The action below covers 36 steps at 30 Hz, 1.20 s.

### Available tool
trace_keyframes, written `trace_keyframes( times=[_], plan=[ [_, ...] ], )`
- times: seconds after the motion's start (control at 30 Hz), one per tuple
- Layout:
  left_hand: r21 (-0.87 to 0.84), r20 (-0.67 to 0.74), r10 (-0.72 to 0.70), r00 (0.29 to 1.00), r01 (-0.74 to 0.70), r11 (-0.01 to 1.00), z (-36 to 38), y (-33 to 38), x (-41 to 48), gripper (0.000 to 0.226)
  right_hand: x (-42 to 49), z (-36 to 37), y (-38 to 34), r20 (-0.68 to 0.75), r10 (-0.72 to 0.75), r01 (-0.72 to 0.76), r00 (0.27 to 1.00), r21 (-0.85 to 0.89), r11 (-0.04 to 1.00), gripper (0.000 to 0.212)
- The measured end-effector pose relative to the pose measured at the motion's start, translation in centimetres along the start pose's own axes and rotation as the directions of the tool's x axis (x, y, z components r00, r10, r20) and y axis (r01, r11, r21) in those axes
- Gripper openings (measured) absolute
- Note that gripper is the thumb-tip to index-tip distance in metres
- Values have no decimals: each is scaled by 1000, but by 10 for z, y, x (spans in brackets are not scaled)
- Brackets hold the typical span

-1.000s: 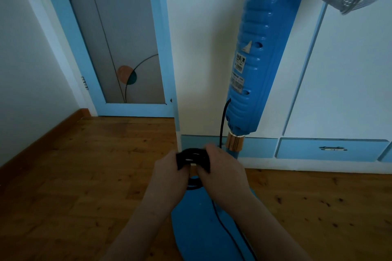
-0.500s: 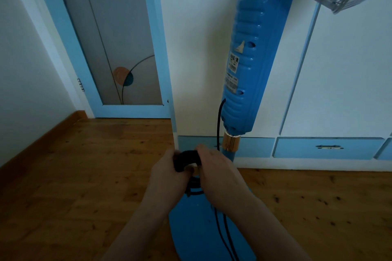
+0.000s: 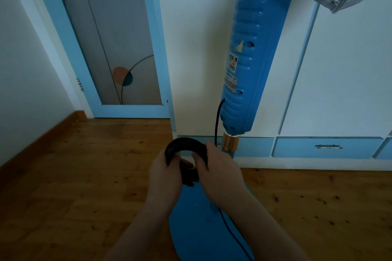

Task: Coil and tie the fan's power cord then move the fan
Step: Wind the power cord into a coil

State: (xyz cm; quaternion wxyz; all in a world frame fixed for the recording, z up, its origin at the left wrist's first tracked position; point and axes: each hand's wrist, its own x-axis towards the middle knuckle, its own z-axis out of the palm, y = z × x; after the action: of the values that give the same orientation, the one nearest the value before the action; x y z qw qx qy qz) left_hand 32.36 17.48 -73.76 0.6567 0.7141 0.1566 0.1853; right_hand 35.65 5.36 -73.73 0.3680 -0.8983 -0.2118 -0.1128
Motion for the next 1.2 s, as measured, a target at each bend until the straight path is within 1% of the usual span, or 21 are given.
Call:
trace_keyframes(
  times=[0.07,0.1,0.17,0.23,0.3,0.33,0.4,0.43,0.47,0.57,0.6,0.7,0.77,0.8,0.83,0.9,0.93,0.97,1.03,1.1,1.2],
  plan=[
    [31,85,-36,996,34,999,-1,-1,0,21,0,-4,2,-23,-32,29,999,-109,994,20],
    [108,88,-6,996,-3,994,-2,-3,0,15,1,-6,4,-21,-44,40,999,-154,987,19],
    [318,62,169,984,-180,931,-6,-3,1,7,2,-9,5,-2,-64,62,998,-236,970,17],
    [452,91,325,941,-329,829,-10,2,1,33,3,-10,4,4,-83,81,997,-265,961,15],
    [470,92,375,922,-373,800,-14,8,3,51,3,-10,0,7,-94,92,996,-276,957,16],
    [441,86,373,924,-371,817,-16,11,5,55,4,-11,-1,8,-91,89,996,-278,956,17],
    [373,96,351,931,-361,855,-17,16,5,55,4,-15,0,-1,-74,70,997,-285,956,19],
    [403,118,343,932,-360,841,-16,19,3,52,3,-16,1,2,-71,68,997,-301,951,21],
    [487,153,340,928,-370,791,-16,20,3,47,3,-16,0,22,-80,83,997,-329,941,25],
    [799,225,309,924,-357,484,-14,19,1,18,-3,-9,-9,127,-150,188,981,-390,901,36],
    [834,216,261,941,-317,451,-15,19,2,5,-5,-6,-13,140,-170,213,975,-399,892,36],
    [817,155,171,973,-224,532,-14,8,7,22,-6,-1,-15,74,-195,209,978,-336,919,23],
    [740,93,178,980,-188,645,-12,4,9,29,-4,-5,-12,5,-133,132,991,-203,970,18],
    [675,41,185,982,-163,720,-12,3,9,31,-1,-8,-11,13,-74,75,997,-113,991,17],
    [591,-18,170,985,-127,796,-14,4,10,32,1,-11,-10,54,-5,6,999,-8,1000,23],
    [426,-132,138,982,-69,902,-18,3,13,36,6,-20,-9,235,102,-153,967,213,965,49],
    [372,-170,122,978,-51,927,-20,2,15,38,7,-22,-9,315,109,-208,943,300,931,58],
    [327,-178,99,979,-36,944,-21,2,15,39,6,-23,-10,360,91,-223,929,345,912,58],
    [250,-140,62,988,-25,968,-20,0,14,38,2,-21,-12,341,28,-135,940,296,946,46],
    [202,-108,29,994,-7,979,-17,-2,12,38,-1,-19,-14,259,-20,-35,966,204,978,37],
    [155,-93,-7,996,22,988,-16,-3,12,37,-2,-17,-17,211,-77,41,974,168,985,49]
  ],
)
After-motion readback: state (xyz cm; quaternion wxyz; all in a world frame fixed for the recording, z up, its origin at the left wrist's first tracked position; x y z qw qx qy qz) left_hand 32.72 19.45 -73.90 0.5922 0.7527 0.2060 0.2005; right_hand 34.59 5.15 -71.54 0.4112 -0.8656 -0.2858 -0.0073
